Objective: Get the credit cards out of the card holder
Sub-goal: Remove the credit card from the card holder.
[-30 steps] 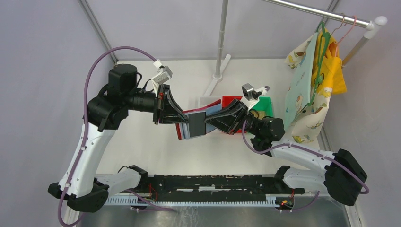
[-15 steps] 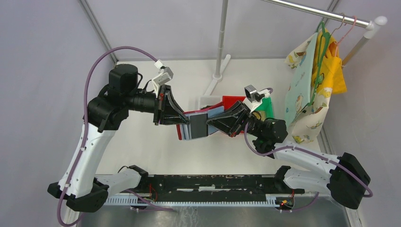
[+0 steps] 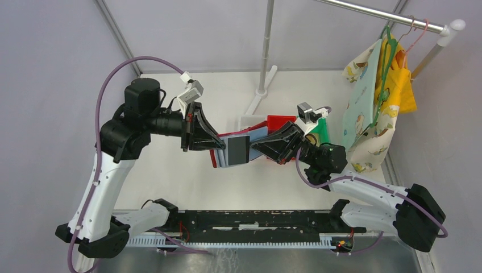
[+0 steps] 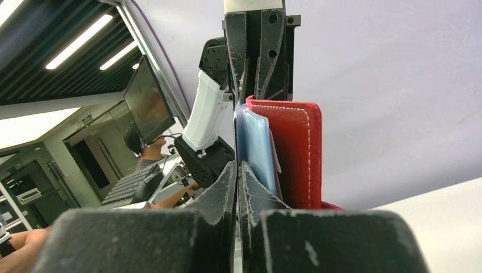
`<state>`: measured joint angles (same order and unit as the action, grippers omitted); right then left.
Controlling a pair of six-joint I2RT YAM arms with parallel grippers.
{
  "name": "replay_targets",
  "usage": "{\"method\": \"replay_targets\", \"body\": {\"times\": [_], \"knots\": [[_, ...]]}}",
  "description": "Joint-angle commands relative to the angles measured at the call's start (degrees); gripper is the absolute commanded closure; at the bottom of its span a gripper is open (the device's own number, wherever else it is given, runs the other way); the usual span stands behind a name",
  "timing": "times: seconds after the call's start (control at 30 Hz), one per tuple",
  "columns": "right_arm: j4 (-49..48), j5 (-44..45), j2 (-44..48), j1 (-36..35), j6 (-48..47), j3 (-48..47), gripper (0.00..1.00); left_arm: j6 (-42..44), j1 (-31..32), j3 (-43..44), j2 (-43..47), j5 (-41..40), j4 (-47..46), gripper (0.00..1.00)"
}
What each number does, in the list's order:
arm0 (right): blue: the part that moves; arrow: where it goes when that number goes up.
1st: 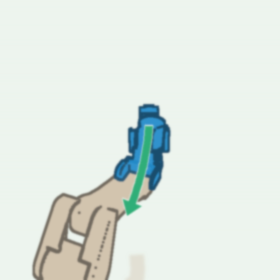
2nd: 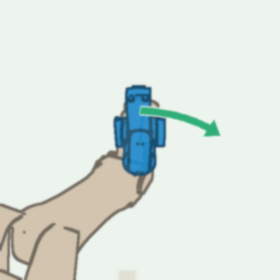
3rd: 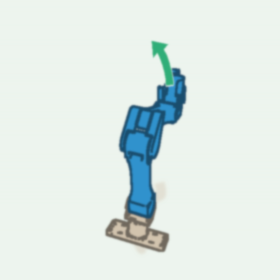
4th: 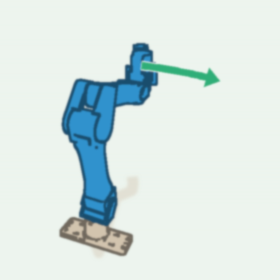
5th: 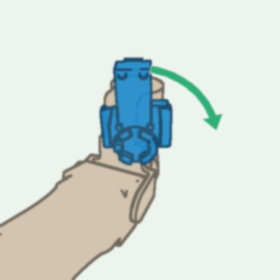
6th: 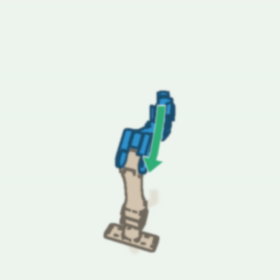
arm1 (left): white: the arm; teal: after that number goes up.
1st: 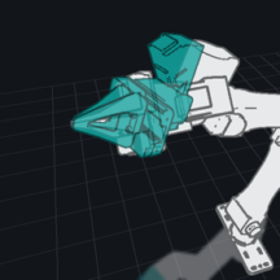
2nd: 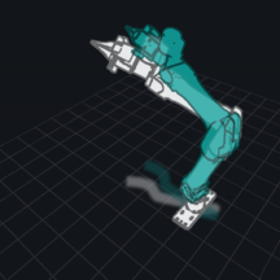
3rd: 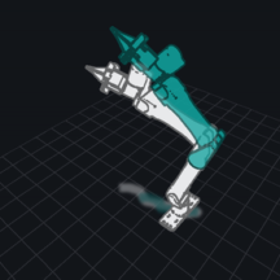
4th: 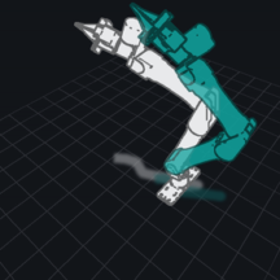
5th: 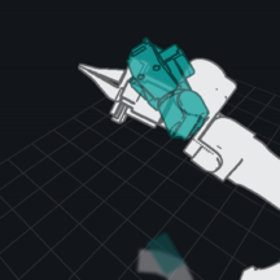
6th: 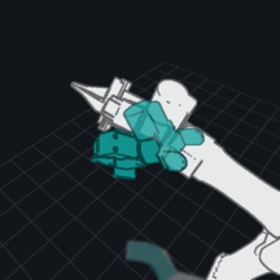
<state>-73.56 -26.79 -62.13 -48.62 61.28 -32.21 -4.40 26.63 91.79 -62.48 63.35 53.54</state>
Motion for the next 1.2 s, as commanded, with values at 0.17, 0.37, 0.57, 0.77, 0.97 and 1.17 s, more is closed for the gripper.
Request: {"method": "replay_targets", "body": {"times": [0.17,0.37,0.57,0.77,0.97,1.17], "knots": [[-7.9,-0.8,-1.2,0.0,3.2,-0.9,1.0,-1.2,-0.1,2.2,1.6,3.3,-3.3,0.98],[-4.8,-2.9,-1.3,-0.9,1.5,-2.4,0.64,-1.0,-0.2,2.2,1.2,3.2,-3.3,0.98],[-4.3,-3.5,-2.2,-1.4,0.8,-3.5,0.6,-1.0,-0.2,2.2,1.0,3.0,-3.4,0.98],[-2.3,-4.0,-2.9,-2.2,-0.8,-5.3,0.64,-1.2,-0.1,2.2,0.9,2.5,-3.5,0.98],[-2.6,-3.7,-2.8,-2.4,-0.8,-5.1,0.85,-1.3,-0.1,2.3,1.0,2.3,-3.5,0.98],[-2.9,-2.3,-1.1,-2.3,-1.0,-3.4,0.98,-0.9,-0.2,2.2,1.3,2.9,-3.5,0.98]]}}
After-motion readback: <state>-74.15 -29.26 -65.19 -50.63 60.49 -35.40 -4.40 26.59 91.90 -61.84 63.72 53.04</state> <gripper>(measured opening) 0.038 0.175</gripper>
